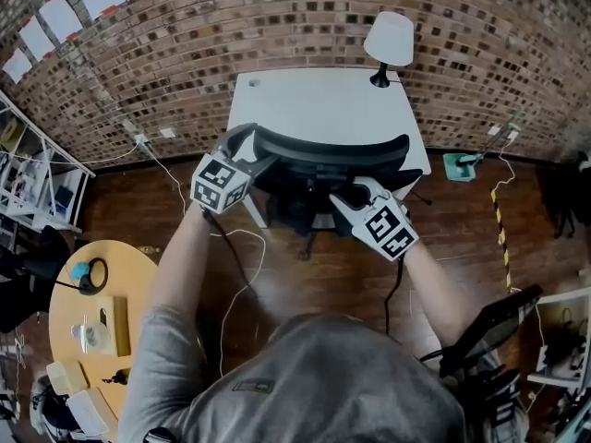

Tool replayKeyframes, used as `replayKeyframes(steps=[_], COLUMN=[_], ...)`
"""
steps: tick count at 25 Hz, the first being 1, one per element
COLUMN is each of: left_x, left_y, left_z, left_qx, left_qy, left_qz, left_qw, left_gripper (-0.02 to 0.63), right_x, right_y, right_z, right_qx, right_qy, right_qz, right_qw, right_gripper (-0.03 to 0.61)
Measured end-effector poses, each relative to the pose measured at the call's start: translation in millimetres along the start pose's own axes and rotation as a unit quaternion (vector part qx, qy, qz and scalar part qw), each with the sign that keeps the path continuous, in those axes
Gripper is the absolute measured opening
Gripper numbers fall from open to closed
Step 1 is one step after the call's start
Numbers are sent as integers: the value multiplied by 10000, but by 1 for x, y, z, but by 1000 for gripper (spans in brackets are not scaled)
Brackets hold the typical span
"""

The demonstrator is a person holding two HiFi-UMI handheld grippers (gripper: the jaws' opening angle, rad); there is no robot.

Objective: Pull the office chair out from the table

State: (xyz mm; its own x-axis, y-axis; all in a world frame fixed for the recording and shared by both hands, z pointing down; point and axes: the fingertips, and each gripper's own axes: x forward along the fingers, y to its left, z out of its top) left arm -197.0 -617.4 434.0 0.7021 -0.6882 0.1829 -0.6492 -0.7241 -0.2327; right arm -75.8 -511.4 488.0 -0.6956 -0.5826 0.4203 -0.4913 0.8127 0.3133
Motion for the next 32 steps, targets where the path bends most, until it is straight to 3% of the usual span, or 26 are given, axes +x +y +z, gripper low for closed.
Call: replayKeyframes(steps=[2, 7, 12, 16, 20, 24, 32], left_x=[8, 18, 23, 25, 26, 28, 22], left_y=[3, 2, -5, -7, -8, -10, -12], left_z=[5, 12, 12, 12, 13, 13, 12], left_qx=[-44, -155, -172, -202, -224, -262, -343], left_qy=[-74, -255, -301, -276, -231, -158, -95], left_qz=[5, -6, -83, -118, -103, -113, -9], left_qw=[10000, 9996, 9994, 9993, 9994, 9995, 9994], left_gripper=[333, 285, 276, 272, 272, 270, 270], right_x=[-2, -35, -82, -100, -93, -75, -71], right_y=[-2, -27, -100, -148, -169, -172, -170], right_z=[-1, -20, -51, -60, -52, -47, -37], right_qx=[-66, 12, 444, 366, 2, -379, -73], right_qy=[30, 132, 206, 361, 487, 580, 181], right_qz=[-129, -451, -1405, -1833, -1585, -1103, -1032], right_qw=[9999, 9989, 9889, 9817, 9862, 9915, 9945], right_gripper=[103, 195, 181, 225, 290, 303, 278])
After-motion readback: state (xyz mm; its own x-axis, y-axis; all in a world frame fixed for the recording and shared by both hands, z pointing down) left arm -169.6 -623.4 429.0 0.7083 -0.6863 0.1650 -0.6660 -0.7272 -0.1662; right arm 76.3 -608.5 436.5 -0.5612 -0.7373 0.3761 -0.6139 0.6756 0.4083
